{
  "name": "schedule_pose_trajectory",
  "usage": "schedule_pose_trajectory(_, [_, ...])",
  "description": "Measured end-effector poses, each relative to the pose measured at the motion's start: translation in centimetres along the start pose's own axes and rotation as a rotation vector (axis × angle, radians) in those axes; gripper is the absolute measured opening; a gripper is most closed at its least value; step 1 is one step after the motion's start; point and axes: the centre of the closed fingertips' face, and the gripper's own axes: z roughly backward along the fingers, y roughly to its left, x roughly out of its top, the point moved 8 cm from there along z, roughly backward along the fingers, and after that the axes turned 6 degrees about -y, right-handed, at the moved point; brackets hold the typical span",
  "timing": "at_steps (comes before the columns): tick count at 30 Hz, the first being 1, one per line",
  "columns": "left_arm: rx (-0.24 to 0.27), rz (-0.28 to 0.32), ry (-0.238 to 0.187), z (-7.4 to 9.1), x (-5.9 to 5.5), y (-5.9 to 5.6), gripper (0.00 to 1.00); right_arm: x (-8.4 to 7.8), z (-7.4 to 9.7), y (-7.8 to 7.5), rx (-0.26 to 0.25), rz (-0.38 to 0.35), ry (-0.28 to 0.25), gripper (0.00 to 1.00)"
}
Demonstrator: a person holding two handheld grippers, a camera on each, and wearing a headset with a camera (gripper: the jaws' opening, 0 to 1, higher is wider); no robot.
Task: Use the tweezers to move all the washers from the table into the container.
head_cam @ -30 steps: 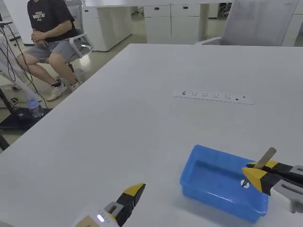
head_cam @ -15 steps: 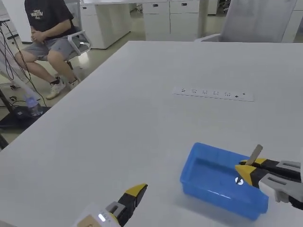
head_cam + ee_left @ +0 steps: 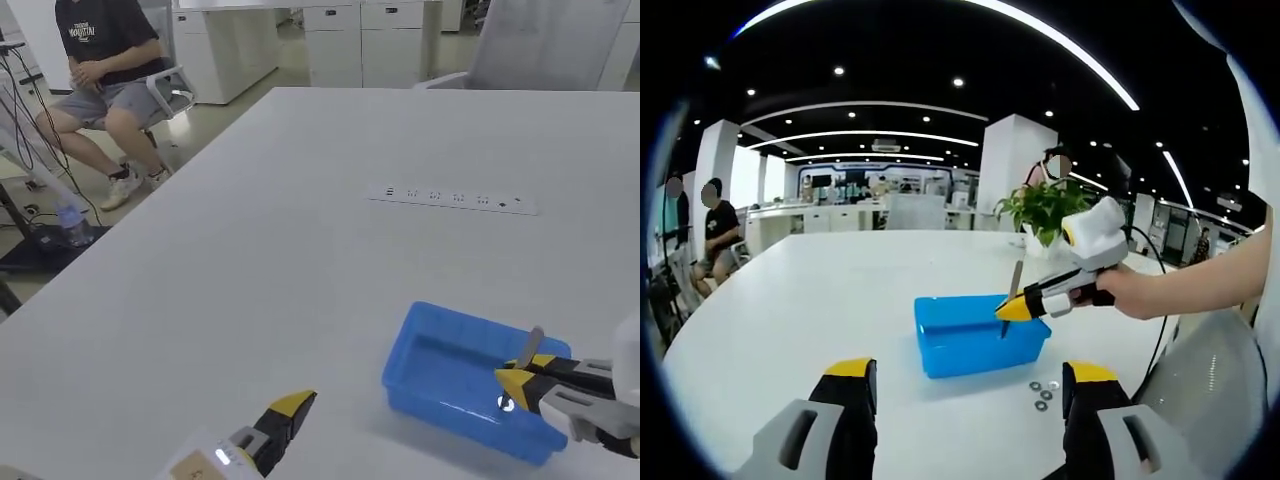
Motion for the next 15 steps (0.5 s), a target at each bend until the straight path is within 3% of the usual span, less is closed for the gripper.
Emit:
schedule_pose_trajectory(12, [-0.003, -0.003, 0.011, 0.01, 0.03, -0.27, 0.75, -0.32, -0.14, -0.01, 0.000, 0.006, 0.007, 0.03])
schedule_pose_trajectory(15, [-0.004, -0.002, 0.012, 0.03, -0.04, -0.22, 0.74, -0.35, -0.16, 0.01, 0.005, -0.022, 0.005, 0.03])
